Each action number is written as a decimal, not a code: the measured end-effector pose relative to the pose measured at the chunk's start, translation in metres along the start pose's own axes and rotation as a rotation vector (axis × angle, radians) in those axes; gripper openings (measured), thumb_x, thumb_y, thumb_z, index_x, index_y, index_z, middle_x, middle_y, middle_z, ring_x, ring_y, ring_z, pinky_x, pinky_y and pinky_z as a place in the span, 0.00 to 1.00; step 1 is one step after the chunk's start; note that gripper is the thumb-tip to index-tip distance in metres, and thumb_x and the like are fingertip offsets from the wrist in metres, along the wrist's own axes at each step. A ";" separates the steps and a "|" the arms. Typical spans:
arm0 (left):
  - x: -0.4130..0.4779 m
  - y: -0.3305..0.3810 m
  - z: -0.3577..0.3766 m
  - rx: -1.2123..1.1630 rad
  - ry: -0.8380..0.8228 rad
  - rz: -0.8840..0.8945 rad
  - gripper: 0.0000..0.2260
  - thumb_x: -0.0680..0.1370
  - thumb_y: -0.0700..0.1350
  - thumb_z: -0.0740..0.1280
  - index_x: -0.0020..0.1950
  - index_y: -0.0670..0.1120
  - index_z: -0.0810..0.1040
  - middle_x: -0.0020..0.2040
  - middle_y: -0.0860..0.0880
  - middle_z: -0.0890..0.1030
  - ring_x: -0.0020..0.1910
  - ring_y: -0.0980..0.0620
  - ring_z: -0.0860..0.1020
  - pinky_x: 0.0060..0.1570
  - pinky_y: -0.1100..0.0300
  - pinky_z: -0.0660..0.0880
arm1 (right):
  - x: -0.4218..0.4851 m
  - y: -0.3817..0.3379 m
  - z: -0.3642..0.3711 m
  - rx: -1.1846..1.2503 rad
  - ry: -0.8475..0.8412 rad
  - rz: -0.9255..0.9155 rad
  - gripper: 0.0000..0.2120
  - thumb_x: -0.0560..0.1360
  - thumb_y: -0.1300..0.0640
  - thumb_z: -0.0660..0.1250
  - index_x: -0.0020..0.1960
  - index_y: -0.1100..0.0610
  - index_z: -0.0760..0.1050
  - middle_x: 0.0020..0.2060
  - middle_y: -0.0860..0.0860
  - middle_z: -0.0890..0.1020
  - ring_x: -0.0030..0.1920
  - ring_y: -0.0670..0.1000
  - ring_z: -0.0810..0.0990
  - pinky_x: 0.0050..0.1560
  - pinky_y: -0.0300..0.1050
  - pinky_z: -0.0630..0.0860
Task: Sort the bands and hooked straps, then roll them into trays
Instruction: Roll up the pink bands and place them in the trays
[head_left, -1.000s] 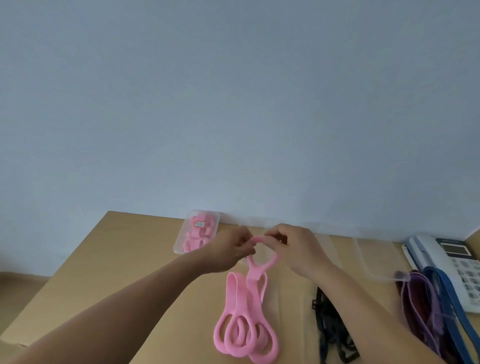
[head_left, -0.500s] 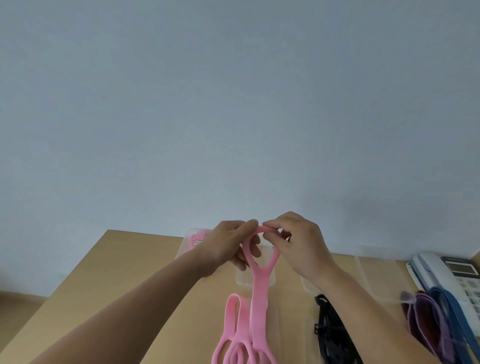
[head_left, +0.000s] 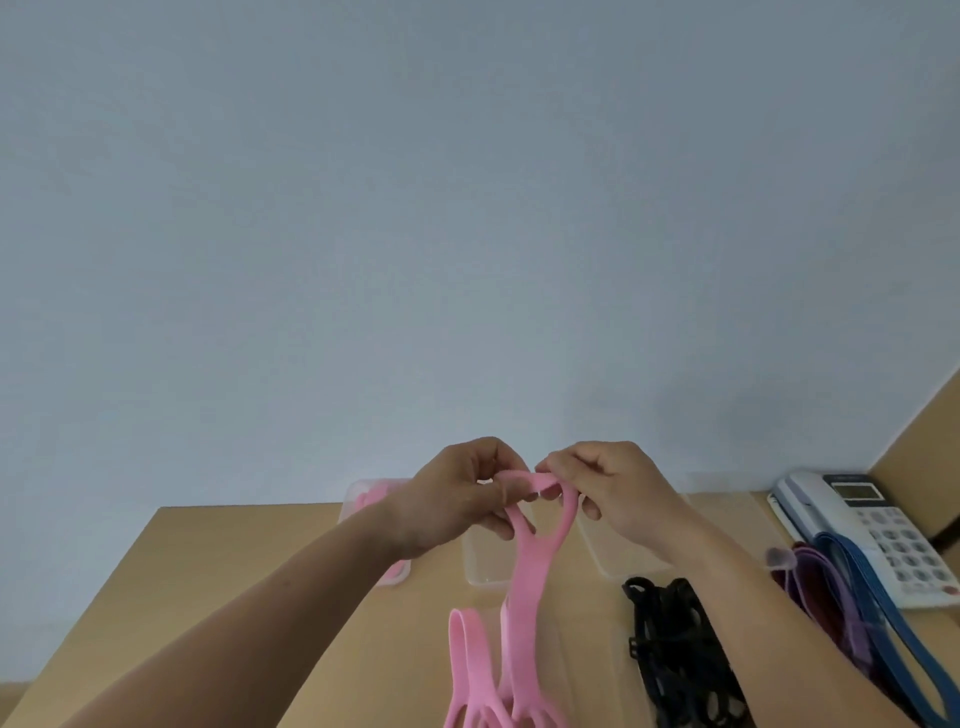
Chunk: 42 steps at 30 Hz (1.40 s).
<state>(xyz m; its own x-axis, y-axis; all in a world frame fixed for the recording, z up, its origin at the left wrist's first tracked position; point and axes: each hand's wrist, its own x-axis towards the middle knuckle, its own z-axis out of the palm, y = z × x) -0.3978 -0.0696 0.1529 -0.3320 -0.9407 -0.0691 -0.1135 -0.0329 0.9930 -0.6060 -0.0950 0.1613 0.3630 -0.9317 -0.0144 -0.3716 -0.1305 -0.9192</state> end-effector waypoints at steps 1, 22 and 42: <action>0.001 0.000 0.000 0.017 0.008 0.015 0.07 0.79 0.40 0.69 0.52 0.36 0.76 0.46 0.44 0.83 0.45 0.43 0.84 0.45 0.53 0.81 | -0.001 -0.002 -0.002 -0.001 -0.020 0.016 0.12 0.80 0.51 0.64 0.47 0.54 0.84 0.39 0.49 0.86 0.33 0.41 0.79 0.33 0.37 0.71; -0.003 0.022 0.009 -0.194 0.004 -0.195 0.10 0.74 0.42 0.73 0.51 0.41 0.76 0.41 0.40 0.82 0.35 0.44 0.80 0.37 0.55 0.79 | -0.010 -0.003 0.001 -0.204 0.155 -0.291 0.08 0.75 0.61 0.72 0.42 0.48 0.80 0.31 0.40 0.77 0.28 0.42 0.75 0.34 0.32 0.71; -0.011 0.020 0.005 -0.018 0.182 0.073 0.05 0.76 0.37 0.72 0.49 0.41 0.78 0.41 0.44 0.83 0.38 0.44 0.83 0.39 0.56 0.79 | -0.007 -0.003 0.013 0.277 0.001 -0.189 0.03 0.74 0.54 0.74 0.47 0.52 0.83 0.41 0.53 0.85 0.39 0.52 0.82 0.41 0.43 0.79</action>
<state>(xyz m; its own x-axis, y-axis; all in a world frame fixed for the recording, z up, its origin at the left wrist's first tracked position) -0.4011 -0.0588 0.1734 -0.1638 -0.9863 0.0197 -0.0781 0.0329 0.9964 -0.5964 -0.0835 0.1586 0.4022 -0.9002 0.1670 -0.0516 -0.2044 -0.9775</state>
